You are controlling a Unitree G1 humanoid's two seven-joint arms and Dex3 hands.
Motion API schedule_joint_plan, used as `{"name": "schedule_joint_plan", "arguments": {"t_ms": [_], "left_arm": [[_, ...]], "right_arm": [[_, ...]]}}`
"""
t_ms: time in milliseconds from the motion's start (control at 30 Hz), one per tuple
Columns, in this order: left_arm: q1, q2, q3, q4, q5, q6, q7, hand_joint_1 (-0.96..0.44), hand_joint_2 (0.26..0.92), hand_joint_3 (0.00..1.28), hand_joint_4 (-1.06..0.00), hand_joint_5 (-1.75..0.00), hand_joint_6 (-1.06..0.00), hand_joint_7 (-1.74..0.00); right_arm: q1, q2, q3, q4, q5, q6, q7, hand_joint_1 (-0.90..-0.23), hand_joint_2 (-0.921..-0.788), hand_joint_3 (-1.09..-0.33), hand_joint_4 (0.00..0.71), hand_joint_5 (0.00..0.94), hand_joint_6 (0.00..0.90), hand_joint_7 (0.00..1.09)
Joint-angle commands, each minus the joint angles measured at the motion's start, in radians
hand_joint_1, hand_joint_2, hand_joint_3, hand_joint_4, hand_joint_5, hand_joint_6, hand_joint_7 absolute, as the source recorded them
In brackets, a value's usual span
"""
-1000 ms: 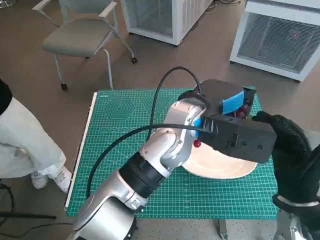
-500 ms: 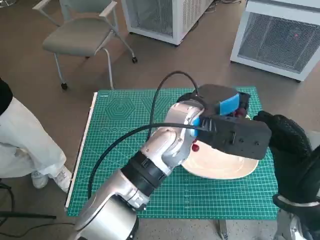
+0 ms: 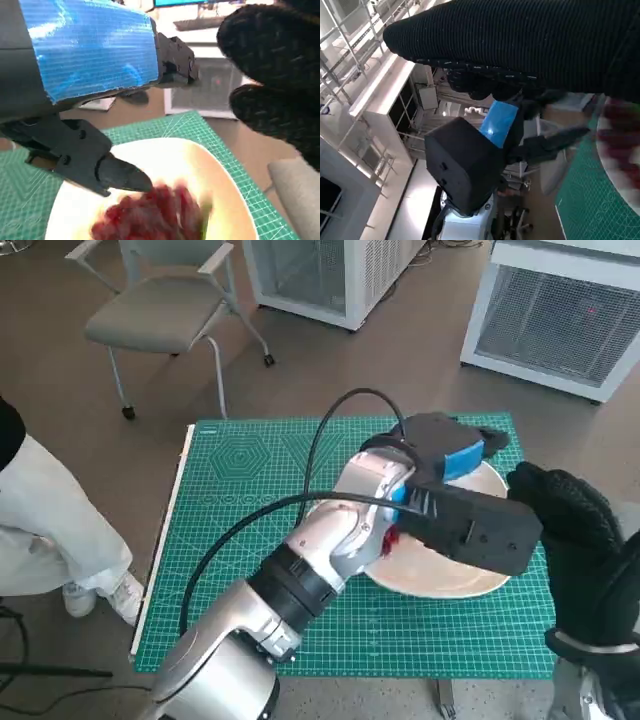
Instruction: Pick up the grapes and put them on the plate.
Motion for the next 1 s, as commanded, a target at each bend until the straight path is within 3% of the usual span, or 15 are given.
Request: {"name": "schedule_joint_plan", "arguments": {"t_ms": [33, 233, 433, 700, 833, 1000], "left_arm": [[-0.009, 0.005, 0.005, 0.037, -0.002, -0.042, 0.05, -0.53, 0.85, 0.01, -0.16, -0.01, -0.1, 0.0], [0.013, 0.024, 0.03, 0.042, -0.028, -0.071, 0.061, -0.52, 0.855, 0.01, -0.13, 0.0, -0.09, 0.0], [0.059, 0.087, 0.062, -0.025, -0.057, -0.076, 0.028, -0.61, 0.877, 0.01, -0.08, 0.0, -0.08, 0.0], [0.272, 0.213, 0.209, -0.289, -0.191, -0.113, 0.002, -0.58, 0.913, 0.01, -0.07, 0.0, -0.1, -0.01], [0.399, 0.231, 0.331, -0.333, -0.354, -0.235, 0.0, -0.57, 0.914, 0.08, -0.08, -0.01, -0.1, -0.02], [0.541, 0.227, 0.488, -0.279, -0.583, -0.436, -0.038, -0.48, 0.903, 0.02, -0.17, -0.01, -0.19, -0.04]], "right_arm": [[0.02, -0.01, 0.004, 0.005, 0.0, 0.015, 0.005, -0.434, -0.921, -0.634, 0.419, 0.66, 0.181, 0.96], [0.021, -0.013, 0.003, 0.002, 0.001, 0.015, 0.007, -0.434, -0.921, -0.634, 0.418, 0.661, 0.18, 0.96], [0.022, -0.011, 0.008, -0.001, -0.007, 0.013, 0.004, -0.434, -0.921, -0.633, 0.418, 0.66, 0.18, 0.96], [0.028, -0.009, 0.012, -0.013, -0.009, 0.018, -0.003, -0.434, -0.921, -0.634, 0.418, 0.66, 0.18, 0.96], [0.029, -0.01, 0.012, -0.012, -0.006, 0.018, -0.002, -0.434, -0.921, -0.634, 0.419, 0.66, 0.181, 0.96], [0.028, -0.009, 0.013, -0.012, -0.007, 0.022, -0.005, -0.434, -0.921, -0.634, 0.419, 0.659, 0.181, 0.96]]}}
